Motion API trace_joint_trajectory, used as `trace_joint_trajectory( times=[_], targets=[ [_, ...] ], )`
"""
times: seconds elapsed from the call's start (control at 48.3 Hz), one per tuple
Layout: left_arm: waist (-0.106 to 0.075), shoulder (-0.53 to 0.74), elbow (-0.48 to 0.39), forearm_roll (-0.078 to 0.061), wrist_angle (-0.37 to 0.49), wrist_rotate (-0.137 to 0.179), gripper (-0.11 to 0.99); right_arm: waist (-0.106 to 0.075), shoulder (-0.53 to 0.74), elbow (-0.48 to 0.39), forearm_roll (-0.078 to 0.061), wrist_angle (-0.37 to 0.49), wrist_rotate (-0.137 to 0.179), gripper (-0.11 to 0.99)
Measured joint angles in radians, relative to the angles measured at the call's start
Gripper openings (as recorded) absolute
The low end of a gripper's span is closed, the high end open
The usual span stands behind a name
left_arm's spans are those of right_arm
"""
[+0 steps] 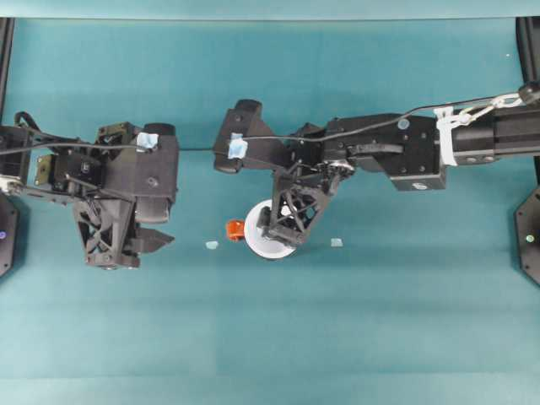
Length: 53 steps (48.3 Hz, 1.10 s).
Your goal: Put the paper cup into the moved red handle cup holder.
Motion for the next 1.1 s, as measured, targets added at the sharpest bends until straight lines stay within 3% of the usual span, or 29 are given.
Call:
trace_joint_trajectory(
  times=[0.476,0.725,1.097],
  targets=[
    [-0.002,0.0,0.0,0.0,0.0,-0.005,0.92,0.006,-0.046,-0.005,-0.008,0.003,-0.002,0.85],
    [0.0,-0.015,0.003,0.0,0.0,0.005,0.92,0.028,-0.175,0.026,-0.009,0.017,-0.003,0.85],
    [-0.002,-0.052,0.023,0.0,0.0,0.003,0.92,0.032,-0.373,0.13,-0.014,0.018,-0.008,0.84]
  ],
)
